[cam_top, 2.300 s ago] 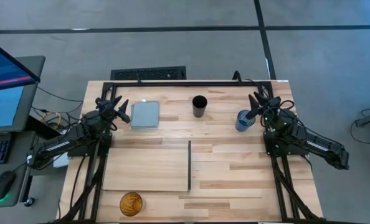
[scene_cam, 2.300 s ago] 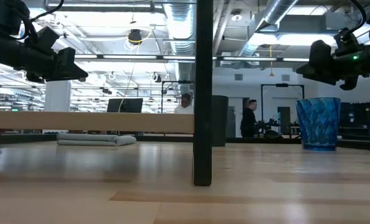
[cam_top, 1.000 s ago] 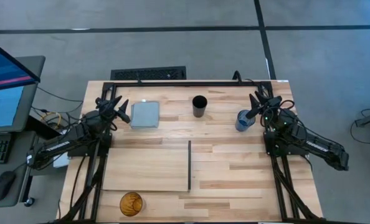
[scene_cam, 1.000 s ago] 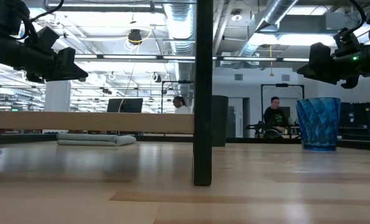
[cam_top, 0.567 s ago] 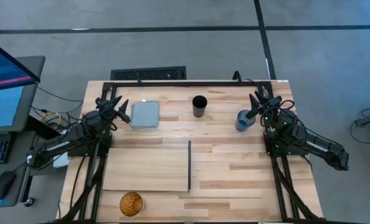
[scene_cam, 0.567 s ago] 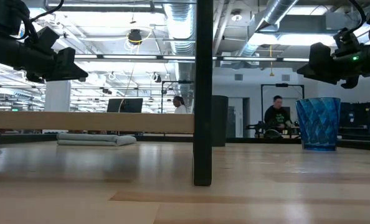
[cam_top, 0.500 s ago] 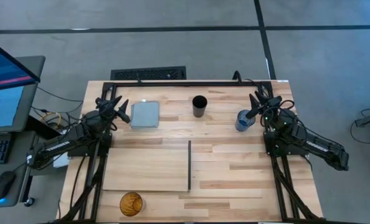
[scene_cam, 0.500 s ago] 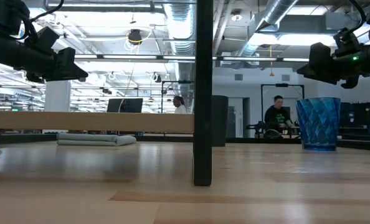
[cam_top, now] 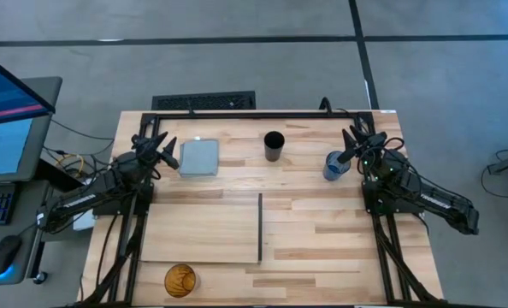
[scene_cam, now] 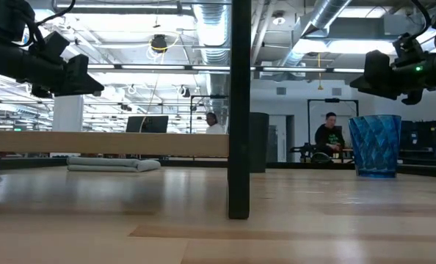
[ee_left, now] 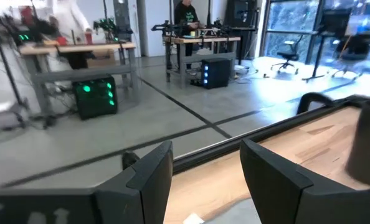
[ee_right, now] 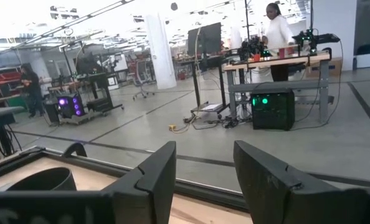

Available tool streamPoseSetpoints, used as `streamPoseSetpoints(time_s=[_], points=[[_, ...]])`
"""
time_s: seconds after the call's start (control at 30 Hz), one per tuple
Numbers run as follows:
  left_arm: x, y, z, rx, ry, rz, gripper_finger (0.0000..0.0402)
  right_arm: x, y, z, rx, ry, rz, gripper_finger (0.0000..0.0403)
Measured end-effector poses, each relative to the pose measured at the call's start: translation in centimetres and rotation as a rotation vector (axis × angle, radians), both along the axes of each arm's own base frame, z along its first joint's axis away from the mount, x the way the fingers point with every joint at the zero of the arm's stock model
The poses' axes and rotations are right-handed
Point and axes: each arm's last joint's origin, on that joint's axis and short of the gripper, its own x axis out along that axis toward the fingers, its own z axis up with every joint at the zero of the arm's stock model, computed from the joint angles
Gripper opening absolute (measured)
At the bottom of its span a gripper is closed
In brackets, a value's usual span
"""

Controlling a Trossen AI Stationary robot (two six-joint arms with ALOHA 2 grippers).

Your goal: Stack small to large cups/mugs on shelf

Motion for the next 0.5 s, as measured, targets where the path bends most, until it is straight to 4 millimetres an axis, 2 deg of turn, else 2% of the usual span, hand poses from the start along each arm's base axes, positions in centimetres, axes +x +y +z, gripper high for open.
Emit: streamPoseSetpoints(time_s=[0.07, 0.17, 0.23, 0.3, 0.37, 0.5], points=[[0.1, -0.1, 0.6, 0.012, -0.048, -0.051, 0.0181, 0.0, 0.0, 0.0, 0.000, 0.000, 0.000, 0.0182], [-0.3, -0.7, 4.5, 0.141, -0.207, -0.208, 0.0181, 0.0, 0.0, 0.0, 0.000, 0.000, 0.000, 0.0182], [-0.9, -1.3, 6.9, 0.231, -0.244, -0.294, 0.0180, 0.0, 0.0, 0.0, 0.000, 0.000, 0.000, 0.0182], [-1.3, -1.7, 8.9, 0.278, -0.209, -0.361, 0.0178, 0.0, 0.0, 0.0, 0.000, 0.000, 0.000, 0.0182], [-2.0, -2.1, 11.6, 0.319, -0.181, -0.397, 0.0172, 0.0, 0.0, 0.0, 0.000, 0.000, 0.000, 0.0182], [-2.4, -2.5, 15.8, 0.233, -0.010, -0.470, 0.0156, 0.0, 0.0, 0.0, 0.001, 0.000, 0.000, 0.0182]])
